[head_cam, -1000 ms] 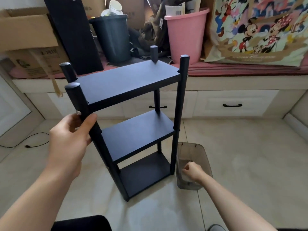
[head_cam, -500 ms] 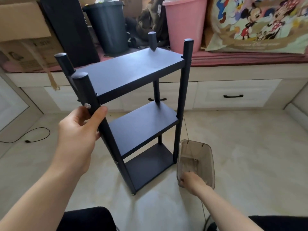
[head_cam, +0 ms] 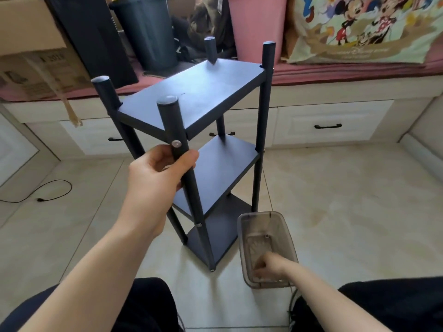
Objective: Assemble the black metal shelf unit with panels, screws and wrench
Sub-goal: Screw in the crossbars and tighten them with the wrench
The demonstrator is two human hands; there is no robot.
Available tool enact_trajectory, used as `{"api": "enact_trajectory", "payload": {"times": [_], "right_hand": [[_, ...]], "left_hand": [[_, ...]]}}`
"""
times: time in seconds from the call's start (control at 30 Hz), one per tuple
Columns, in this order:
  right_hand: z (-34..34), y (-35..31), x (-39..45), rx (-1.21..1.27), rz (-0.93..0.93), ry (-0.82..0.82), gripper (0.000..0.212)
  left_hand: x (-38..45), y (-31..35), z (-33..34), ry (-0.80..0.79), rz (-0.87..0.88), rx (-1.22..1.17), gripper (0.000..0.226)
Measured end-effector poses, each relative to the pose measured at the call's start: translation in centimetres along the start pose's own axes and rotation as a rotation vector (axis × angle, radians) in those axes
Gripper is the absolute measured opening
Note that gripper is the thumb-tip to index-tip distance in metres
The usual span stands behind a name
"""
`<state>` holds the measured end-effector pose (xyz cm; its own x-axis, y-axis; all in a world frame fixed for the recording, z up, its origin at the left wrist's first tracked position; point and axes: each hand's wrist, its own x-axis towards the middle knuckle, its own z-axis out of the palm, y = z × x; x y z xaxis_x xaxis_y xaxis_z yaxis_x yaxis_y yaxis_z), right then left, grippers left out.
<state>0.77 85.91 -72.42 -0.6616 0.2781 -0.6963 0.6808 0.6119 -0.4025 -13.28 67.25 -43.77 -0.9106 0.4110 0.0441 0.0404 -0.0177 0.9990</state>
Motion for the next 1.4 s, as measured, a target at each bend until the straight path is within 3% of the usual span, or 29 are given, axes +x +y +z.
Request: {"api": "enact_trajectory", "payload": {"times": [0.1, 0.17, 0.2, 0.3, 0.33, 0.4, 0.53, 0.7, 0.9, 1.4], "right_hand": [[-1.0, 0.9, 0.6, 0.125, 0.087, 0.155, 0.005], [-0.8, 2.2, 2.1, 0.111, 0.186, 0.197, 0.037], [-0.5, 2.7, 2.8, 0.117, 0.225, 0.18, 0.04], [0.5, 3.1, 4.0, 0.068, 0.263, 0.143, 0.006], [0.7, 3.3, 4.5, 0.089, 0.274, 0.142, 0.015], [1.3, 3.3, 5.7, 0.135, 0.305, 0.164, 0.012], [2.4, 3.7, 7.1, 0.249, 0.366, 0.247, 0.035], [3.2, 4.8, 7.6, 0.169, 0.35, 0.353, 0.028], [3.5, 5.0, 8.4, 0.106, 0.402, 0.361, 0.034], [-0.4, 6.8, 9.2, 0.199, 0.423, 0.424, 0.031]], "left_hand": [[-0.2, 0.1, 0.2, -0.053, -0.021, 0.032, 0.027], [-0.3, 0.1, 0.5, -0.089, -0.036, 0.049, 0.033], [-0.3, 0.1, 0.6, -0.111, -0.038, 0.055, 0.035], [-0.3, 0.1, 1.3, -0.188, -0.026, 0.051, 0.045], [-0.3, 0.2, 1.5, -0.206, -0.018, 0.056, 0.046], [-0.2, 0.2, 2.1, -0.242, -0.003, 0.081, 0.045], [0.0, 0.1, 3.3, -0.318, 0.017, 0.106, 0.04], [0.1, 0.1, 4.7, -0.357, 0.037, 0.097, 0.042], [0.2, -0.2, 5.8, -0.392, 0.021, 0.091, 0.031], [0.2, -1.1, 6.6, -0.466, 0.039, 0.171, 0.03]]}}
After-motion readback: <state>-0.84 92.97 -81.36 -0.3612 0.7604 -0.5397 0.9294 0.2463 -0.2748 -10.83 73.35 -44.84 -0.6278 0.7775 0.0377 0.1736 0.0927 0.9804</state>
